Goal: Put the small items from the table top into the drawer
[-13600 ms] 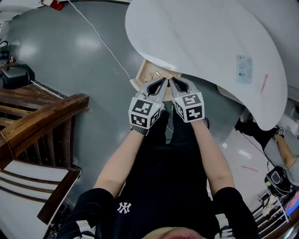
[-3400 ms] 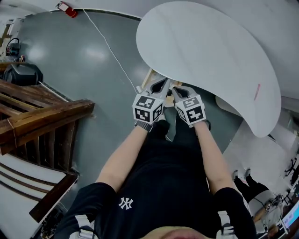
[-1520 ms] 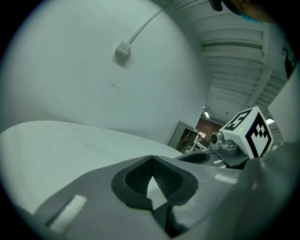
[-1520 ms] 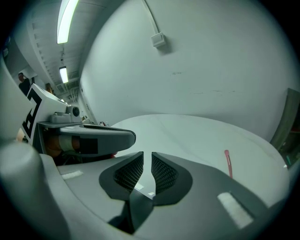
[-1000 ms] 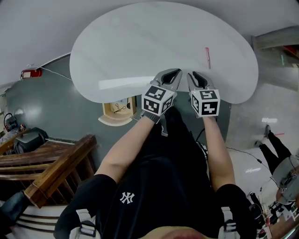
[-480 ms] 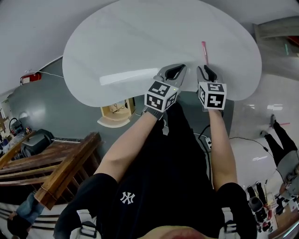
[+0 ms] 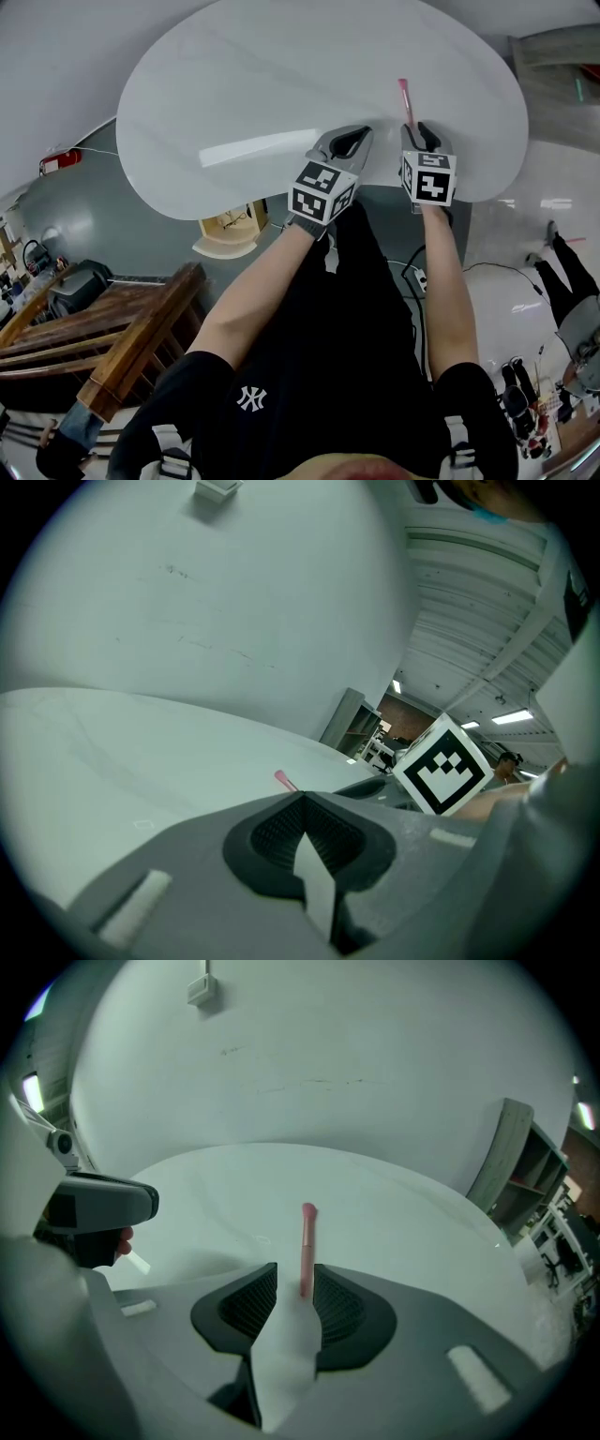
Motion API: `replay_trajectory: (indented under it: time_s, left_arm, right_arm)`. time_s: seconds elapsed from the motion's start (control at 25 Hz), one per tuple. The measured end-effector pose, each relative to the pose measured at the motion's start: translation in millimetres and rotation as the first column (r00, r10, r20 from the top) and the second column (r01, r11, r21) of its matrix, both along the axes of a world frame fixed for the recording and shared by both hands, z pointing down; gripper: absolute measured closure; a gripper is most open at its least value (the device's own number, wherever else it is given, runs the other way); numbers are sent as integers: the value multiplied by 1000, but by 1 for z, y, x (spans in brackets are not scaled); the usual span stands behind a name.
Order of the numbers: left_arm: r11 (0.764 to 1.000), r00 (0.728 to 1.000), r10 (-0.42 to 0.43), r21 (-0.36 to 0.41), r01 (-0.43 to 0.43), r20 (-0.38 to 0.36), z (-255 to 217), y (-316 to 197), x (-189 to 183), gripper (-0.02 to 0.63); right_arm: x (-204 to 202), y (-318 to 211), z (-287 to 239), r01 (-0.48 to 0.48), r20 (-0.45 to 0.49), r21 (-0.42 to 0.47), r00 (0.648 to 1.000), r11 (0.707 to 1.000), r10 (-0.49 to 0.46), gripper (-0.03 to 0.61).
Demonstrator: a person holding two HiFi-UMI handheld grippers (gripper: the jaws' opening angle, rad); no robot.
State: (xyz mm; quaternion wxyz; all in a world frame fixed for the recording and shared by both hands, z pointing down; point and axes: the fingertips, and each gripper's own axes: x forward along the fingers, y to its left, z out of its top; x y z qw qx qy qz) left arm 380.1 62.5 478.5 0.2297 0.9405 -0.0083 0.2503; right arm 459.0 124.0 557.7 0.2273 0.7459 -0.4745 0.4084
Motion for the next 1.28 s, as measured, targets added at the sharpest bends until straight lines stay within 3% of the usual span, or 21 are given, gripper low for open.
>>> replay_trajectory:
  time_s: [0.56,0.96,1.28]
  left_arm:
    - [999,1000,11,-35,-10,7,15,4,11,614]
    - [999,1000,-3,-37,3,8,12,1,4,614]
    - [999,999,-50,-22,50,-5,0,-10,-19,614]
  right_arm:
    - [5,-4,23,-1,7,-49,1000,999,1,436]
    - [2,-9,25,16,3,-91,1000,996,-16,523]
    - [-13,-14,13,11,25,-32,1000,999,-11,523]
